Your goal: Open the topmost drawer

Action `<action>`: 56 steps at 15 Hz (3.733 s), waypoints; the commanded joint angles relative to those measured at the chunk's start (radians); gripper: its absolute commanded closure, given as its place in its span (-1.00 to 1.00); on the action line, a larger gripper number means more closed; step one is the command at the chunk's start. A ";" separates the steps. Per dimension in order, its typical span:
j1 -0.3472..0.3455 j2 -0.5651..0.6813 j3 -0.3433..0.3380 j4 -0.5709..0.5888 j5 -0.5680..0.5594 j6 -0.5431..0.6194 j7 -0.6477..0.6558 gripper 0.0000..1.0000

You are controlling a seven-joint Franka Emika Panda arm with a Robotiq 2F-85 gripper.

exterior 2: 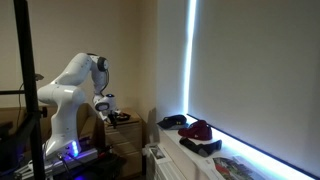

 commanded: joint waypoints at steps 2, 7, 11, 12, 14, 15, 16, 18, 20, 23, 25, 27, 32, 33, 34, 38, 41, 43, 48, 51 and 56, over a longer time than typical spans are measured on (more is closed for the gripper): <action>-0.124 0.119 0.152 0.108 0.013 0.174 0.026 -1.00; -0.158 0.150 0.186 0.120 -0.015 0.180 0.047 -1.00; -0.234 0.198 0.237 0.140 -0.063 0.173 0.037 -1.00; -0.249 0.218 0.249 0.154 -0.076 0.163 0.036 -1.00; -0.311 0.273 0.313 0.185 -0.131 0.183 0.039 -1.00; -0.349 0.306 0.353 0.201 -0.158 0.197 0.048 -1.00; -0.377 0.319 0.378 0.199 -0.180 0.210 0.054 -1.00; -0.446 0.356 0.435 0.196 -0.225 0.235 0.057 -1.00; -0.477 0.377 0.445 0.227 -0.273 0.218 0.091 -1.00; -0.390 0.360 0.336 0.233 -0.375 0.209 0.230 -1.00; -0.245 0.306 0.219 0.257 -0.283 0.220 0.225 -1.00; -0.130 0.242 0.108 0.246 -0.225 0.221 0.210 -1.00; 0.116 0.237 -0.062 0.156 -0.080 0.220 0.211 -1.00; 0.125 0.239 -0.071 0.127 -0.120 0.203 0.276 -1.00; 0.107 0.234 -0.050 0.109 -0.132 0.195 0.291 -1.00; 0.097 0.223 -0.032 0.037 -0.108 0.221 0.392 -1.00; 0.021 0.231 0.032 0.089 -0.120 0.232 0.500 -1.00; -0.014 0.241 0.058 0.085 -0.160 0.234 0.579 -1.00; -0.074 0.218 0.086 0.001 -0.174 0.235 0.625 -1.00; -0.149 0.213 0.132 0.001 -0.271 0.234 0.695 -1.00; -0.165 0.158 0.099 -0.158 -0.230 0.222 0.699 -1.00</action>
